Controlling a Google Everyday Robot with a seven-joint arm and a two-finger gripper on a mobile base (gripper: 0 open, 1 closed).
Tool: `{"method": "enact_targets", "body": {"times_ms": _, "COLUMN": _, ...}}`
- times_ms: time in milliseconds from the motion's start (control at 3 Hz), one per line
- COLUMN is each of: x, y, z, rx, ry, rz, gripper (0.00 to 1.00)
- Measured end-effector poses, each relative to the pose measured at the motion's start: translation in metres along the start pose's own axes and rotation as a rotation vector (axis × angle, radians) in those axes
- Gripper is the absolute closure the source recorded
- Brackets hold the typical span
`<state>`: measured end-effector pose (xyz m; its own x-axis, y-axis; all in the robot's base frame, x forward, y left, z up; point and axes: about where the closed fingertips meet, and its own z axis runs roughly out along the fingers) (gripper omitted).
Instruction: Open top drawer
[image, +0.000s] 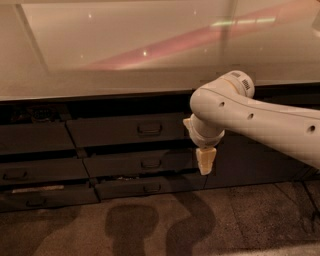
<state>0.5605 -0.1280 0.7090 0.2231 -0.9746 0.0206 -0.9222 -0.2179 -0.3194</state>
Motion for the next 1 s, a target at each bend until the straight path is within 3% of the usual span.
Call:
{"method": "enact_targets", "body": {"times_ms": 333, "x": 0.036, "y": -0.015, "z": 0.022, "rx": -0.064, "ry": 0.032, "rz": 0.053, "gripper": 0.0}}
{"method": "enact_targets", "body": {"times_ms": 667, "x": 0.071, "y": -0.042, "z": 0.029, "rx": -0.078, "ry": 0.046, "rz": 0.119, "gripper": 0.0}}
{"method": "enact_targets", "body": {"times_ms": 1000, "x": 0.071, "y": -0.042, "z": 0.029, "rx": -0.078, "ry": 0.046, "rz": 0.119, "gripper": 0.0}}
